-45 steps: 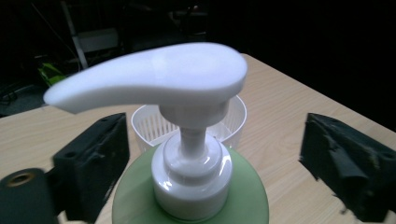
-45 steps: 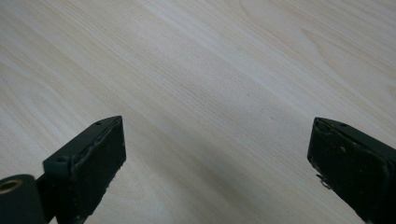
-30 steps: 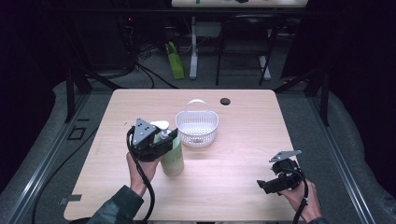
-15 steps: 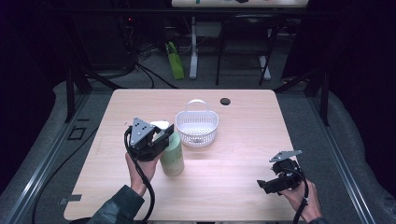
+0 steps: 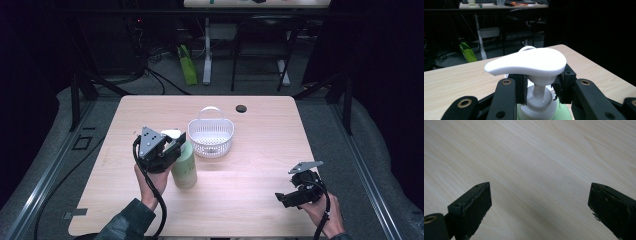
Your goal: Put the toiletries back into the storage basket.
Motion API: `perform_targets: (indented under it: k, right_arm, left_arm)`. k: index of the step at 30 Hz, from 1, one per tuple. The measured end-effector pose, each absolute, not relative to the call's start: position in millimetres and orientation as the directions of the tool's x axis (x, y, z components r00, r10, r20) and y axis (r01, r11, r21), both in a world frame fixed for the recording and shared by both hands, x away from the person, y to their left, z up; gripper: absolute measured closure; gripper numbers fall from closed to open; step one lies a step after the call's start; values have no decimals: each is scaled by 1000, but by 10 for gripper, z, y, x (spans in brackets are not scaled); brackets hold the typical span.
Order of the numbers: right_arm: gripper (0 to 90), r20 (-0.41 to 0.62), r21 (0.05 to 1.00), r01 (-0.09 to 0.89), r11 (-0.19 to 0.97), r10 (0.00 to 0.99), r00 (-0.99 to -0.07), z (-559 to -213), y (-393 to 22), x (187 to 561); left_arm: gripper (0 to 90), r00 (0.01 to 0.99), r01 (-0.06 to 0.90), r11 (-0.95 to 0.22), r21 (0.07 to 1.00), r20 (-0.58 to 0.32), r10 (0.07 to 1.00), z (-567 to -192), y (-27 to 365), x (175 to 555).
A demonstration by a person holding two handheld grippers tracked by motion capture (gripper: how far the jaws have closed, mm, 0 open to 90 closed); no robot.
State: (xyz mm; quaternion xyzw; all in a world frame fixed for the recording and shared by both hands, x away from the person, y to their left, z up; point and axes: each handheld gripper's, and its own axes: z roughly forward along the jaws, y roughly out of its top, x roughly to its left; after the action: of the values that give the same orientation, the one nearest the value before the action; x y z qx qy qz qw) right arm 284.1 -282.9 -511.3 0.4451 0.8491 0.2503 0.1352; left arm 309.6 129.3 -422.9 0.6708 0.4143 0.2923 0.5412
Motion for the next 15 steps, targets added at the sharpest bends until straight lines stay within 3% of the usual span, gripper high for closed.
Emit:
perform_targets:
  k: [15]
  right_arm:
    - [46, -7, 546, 688, 478, 824, -567, -5114, -2837, 2843]
  left_arm:
    - [671, 484, 233, -80, 969, -44, 874, -4210, 1299, 3099]
